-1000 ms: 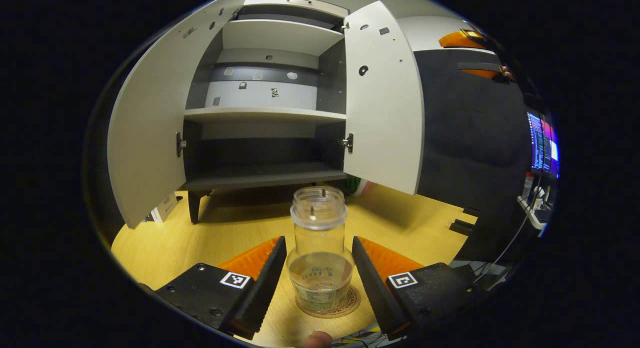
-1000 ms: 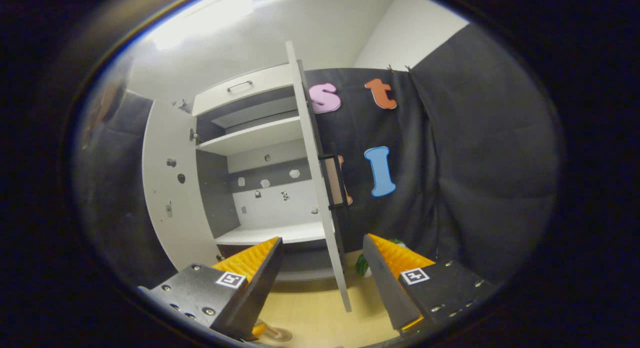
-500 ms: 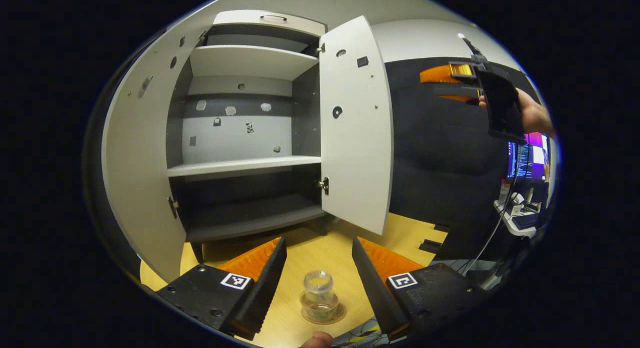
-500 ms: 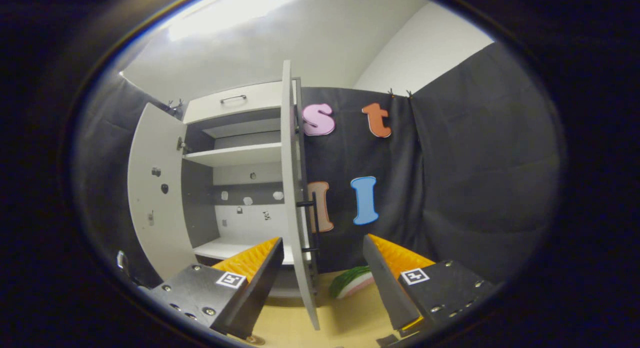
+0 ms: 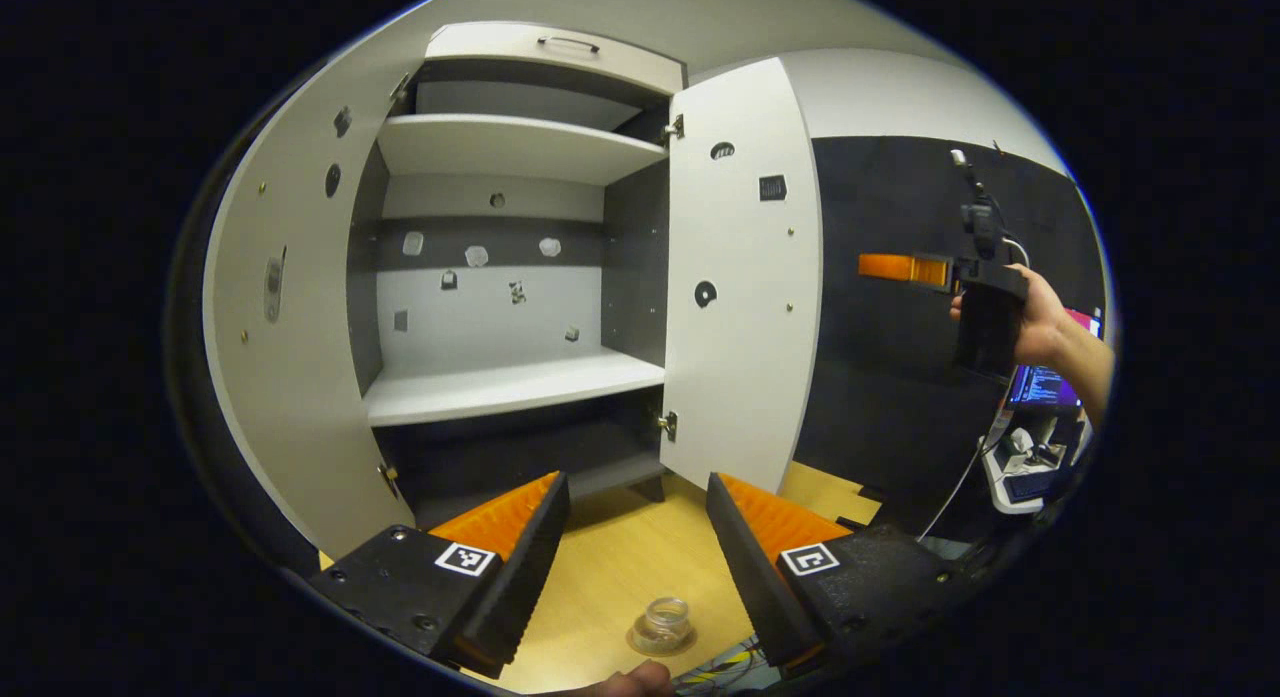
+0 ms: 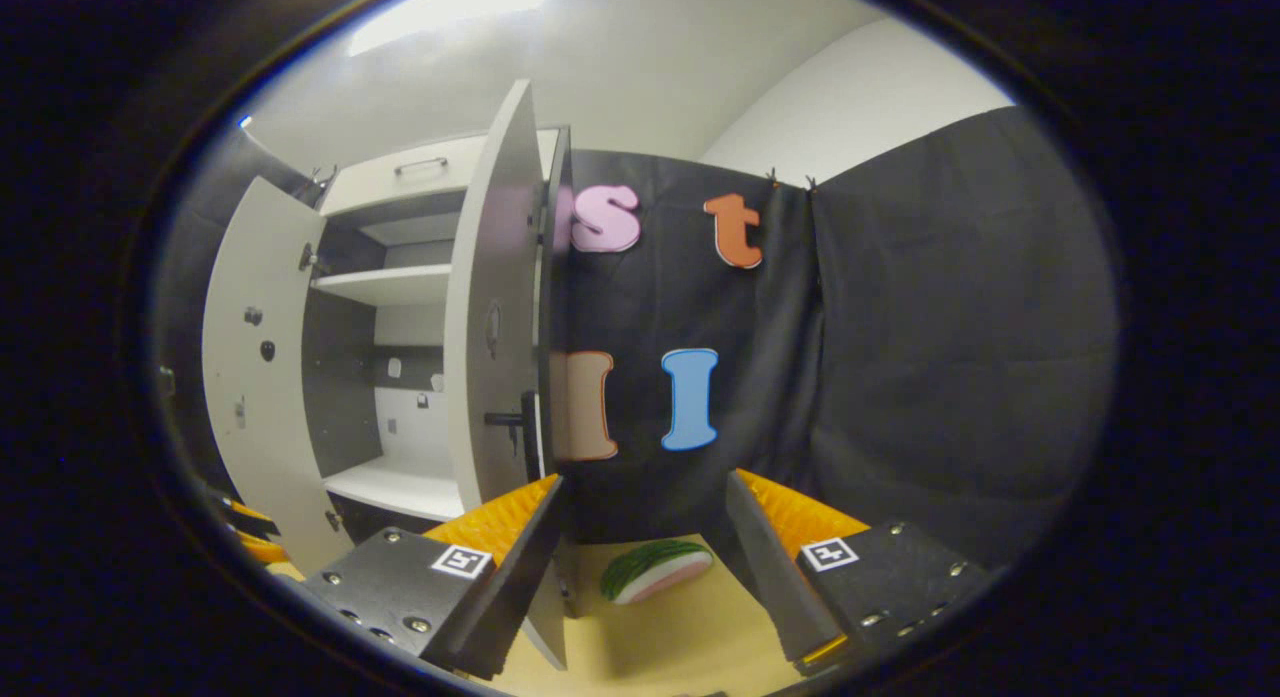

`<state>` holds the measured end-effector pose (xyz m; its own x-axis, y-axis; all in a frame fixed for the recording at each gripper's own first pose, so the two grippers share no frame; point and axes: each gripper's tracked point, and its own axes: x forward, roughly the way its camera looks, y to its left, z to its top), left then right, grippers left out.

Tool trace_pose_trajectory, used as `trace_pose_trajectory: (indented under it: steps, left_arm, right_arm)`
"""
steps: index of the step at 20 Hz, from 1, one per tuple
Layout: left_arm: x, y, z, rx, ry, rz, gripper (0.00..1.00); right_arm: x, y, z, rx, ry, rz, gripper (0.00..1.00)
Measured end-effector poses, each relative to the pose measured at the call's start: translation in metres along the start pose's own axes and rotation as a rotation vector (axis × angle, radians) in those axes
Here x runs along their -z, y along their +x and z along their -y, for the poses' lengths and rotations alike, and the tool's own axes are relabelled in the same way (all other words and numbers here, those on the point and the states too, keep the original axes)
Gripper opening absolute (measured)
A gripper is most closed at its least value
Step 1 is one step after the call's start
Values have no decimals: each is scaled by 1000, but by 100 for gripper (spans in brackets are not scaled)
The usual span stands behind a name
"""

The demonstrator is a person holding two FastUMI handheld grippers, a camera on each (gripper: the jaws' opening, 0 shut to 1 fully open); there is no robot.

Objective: Grasp the bottle in the cabinet with the left hand and place it on the coaster, then close the right door with the right hand and the left door with the left hand.

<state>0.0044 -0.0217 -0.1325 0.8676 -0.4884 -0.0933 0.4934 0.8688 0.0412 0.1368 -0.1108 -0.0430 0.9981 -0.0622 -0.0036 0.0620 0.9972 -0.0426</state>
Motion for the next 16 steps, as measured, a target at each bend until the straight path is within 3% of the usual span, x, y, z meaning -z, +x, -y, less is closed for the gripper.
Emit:
trace_pose_trajectory:
  steps: [1,2,5,7,11,16]
  left_arm:
    - [-15,-4,-14,-34,26,36,89]
    - [-23,-9,-26,-69,52,63,89]
    - [-41,-30,-63,-210,110,126,90]
    - [-46,-45,-80,-289,121,148,100]
    - [-47,-63,-84,-301,116,158,98]
    - [-32,-77,-94,-310,12,113,100]
  right_arm:
    - [6,10,-1,6,9,-25,92]
    - [10,20,-8,-5,21,-40,97]
    - [17,39,-35,-56,-8,-59,93]
    - [30,45,-33,-8,-98,-110,93]
    - [24,47,-38,0,-218,-106,87]
    - [26,46,-39,16,-190,-116,87]
